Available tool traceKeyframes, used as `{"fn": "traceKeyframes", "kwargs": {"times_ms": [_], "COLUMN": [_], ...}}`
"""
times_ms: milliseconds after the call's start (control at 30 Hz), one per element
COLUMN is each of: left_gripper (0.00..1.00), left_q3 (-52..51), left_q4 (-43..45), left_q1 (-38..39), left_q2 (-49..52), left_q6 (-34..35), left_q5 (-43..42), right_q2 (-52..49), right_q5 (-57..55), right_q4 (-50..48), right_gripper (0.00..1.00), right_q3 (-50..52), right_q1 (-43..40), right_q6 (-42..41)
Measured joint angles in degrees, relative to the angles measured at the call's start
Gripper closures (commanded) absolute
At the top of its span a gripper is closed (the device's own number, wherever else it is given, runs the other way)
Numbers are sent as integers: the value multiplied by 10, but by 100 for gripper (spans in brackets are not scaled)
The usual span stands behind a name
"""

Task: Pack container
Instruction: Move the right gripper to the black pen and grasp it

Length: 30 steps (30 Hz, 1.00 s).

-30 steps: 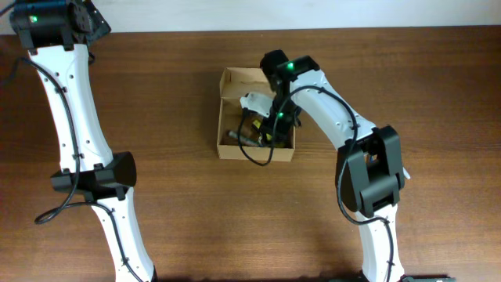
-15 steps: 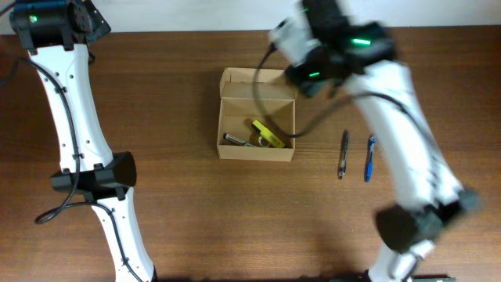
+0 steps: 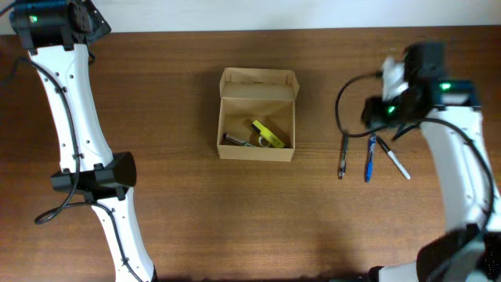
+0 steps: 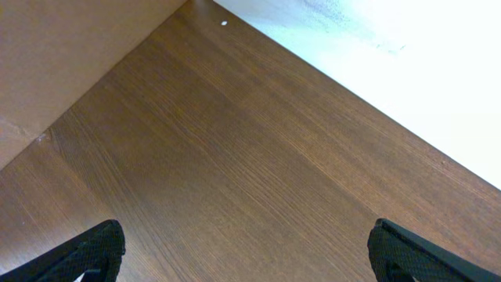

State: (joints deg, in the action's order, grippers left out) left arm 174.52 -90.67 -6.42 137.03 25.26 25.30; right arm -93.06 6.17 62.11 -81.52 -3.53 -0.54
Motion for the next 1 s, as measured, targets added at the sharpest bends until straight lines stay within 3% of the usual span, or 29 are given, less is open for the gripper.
{"fn": "traceKeyframes", "kwargs": {"times_ms": [133, 400, 800, 1000], "left_gripper": [0, 0, 0, 0], "left_q3": [0, 0, 0, 0], "left_q4": [0, 0, 0, 0], "left_q1": [0, 0, 0, 0], "left_q2": [0, 0, 0, 0], "left_q6": [0, 0, 0, 0], "left_q5": [0, 0, 0, 0], "right_q2": [0, 0, -4, -65], "right_q5": [-1, -15, -86, -103], "right_q4": [-49, -135, -221, -246], "right_gripper": [55, 57, 52, 56], "right_q3": [94, 198, 243, 243], "right_q1": [9, 23, 91, 86], "right_q6": [-64, -117, -210, -229]}}
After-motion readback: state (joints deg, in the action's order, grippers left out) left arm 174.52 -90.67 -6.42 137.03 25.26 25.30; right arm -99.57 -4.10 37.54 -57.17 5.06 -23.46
